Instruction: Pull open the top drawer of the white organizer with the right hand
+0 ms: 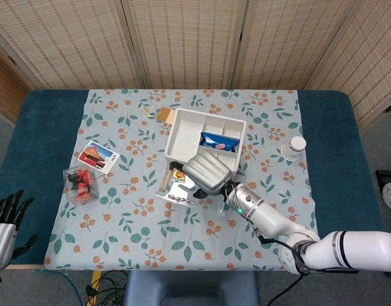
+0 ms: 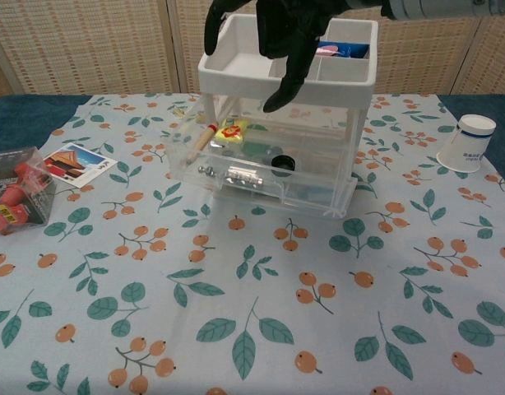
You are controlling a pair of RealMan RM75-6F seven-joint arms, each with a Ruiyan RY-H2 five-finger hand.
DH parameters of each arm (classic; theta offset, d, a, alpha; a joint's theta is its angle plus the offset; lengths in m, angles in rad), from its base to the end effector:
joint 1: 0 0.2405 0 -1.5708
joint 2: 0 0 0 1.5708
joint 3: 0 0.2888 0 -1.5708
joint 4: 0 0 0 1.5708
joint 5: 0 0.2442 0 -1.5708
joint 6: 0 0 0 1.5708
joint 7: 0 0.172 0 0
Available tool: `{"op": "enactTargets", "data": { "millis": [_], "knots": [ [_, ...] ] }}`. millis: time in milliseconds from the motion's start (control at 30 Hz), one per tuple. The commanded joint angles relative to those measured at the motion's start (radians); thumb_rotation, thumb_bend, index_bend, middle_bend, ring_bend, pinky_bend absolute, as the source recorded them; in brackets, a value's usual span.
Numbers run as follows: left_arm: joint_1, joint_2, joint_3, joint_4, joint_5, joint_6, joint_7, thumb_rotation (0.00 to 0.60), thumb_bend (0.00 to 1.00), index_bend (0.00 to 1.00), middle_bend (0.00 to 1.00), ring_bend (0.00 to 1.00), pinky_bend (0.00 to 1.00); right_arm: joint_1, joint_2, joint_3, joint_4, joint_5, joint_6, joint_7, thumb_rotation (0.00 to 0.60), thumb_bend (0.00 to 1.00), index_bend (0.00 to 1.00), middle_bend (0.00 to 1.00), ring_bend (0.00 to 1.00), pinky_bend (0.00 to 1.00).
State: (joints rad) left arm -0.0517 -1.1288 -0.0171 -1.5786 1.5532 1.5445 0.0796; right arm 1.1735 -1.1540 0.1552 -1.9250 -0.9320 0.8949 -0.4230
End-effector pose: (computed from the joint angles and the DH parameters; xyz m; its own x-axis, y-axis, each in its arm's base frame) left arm -0.3576 0.1949 0.1424 0.4909 -0.0148 0.8711 0.8706 -0.0284 -0.4912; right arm 0.0108 -0.3922 0.0305 0.5745 -0.1601 0.8027 -0.6488 -0.6870 0.3274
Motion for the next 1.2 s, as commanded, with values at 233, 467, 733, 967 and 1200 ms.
{"op": "enactTargets", "data": {
  "millis": [233, 467, 733, 967, 1200],
  "knots": [
    [-0.001, 0.0, 0.0, 0.003, 0.0, -0.001, -0.004, 0.6, 0.23, 0.13, 0.02, 0.01, 0.08, 0.05, 0.018, -0.047, 0.014, 0.009, -0.067, -0.158, 0.6, 0.33, 0.31, 1.0, 1.0, 1.0],
    [-0.001, -0.001, 0.001, 0.002, -0.002, -0.005, -0.002, 0.6, 0.23, 0.13, 0.02, 0.01, 0.08, 0.094, 0.03, -0.09, 0.02, 0.044, -0.13, -0.248, 0.6, 0.3, 0.35, 1.0, 1.0, 1.0],
    [-0.001, 0.0, 0.002, 0.001, -0.003, -0.009, -0.001, 0.6, 0.23, 0.13, 0.02, 0.01, 0.08, 0.131, 0.021, -0.123, 0.031, 0.11, -0.14, -0.313, 0.6, 0.11, 0.39, 1.0, 1.0, 1.0],
    [-0.001, 0.001, 0.004, -0.001, -0.004, -0.011, 0.001, 0.6, 0.23, 0.13, 0.02, 0.01, 0.08, 0.168, 0.005, -0.142, 0.04, 0.165, -0.15, -0.352, 0.6, 0.1, 0.43, 1.0, 1.0, 1.0],
    [0.001, 0.002, 0.004, -0.001, -0.007, -0.012, 0.0, 0.6, 0.23, 0.13, 0.02, 0.01, 0.08, 0.21, -0.008, -0.168, 0.047, 0.222, -0.161, -0.388, 0.6, 0.1, 0.43, 1.0, 1.0, 1.0]
  ]
}}
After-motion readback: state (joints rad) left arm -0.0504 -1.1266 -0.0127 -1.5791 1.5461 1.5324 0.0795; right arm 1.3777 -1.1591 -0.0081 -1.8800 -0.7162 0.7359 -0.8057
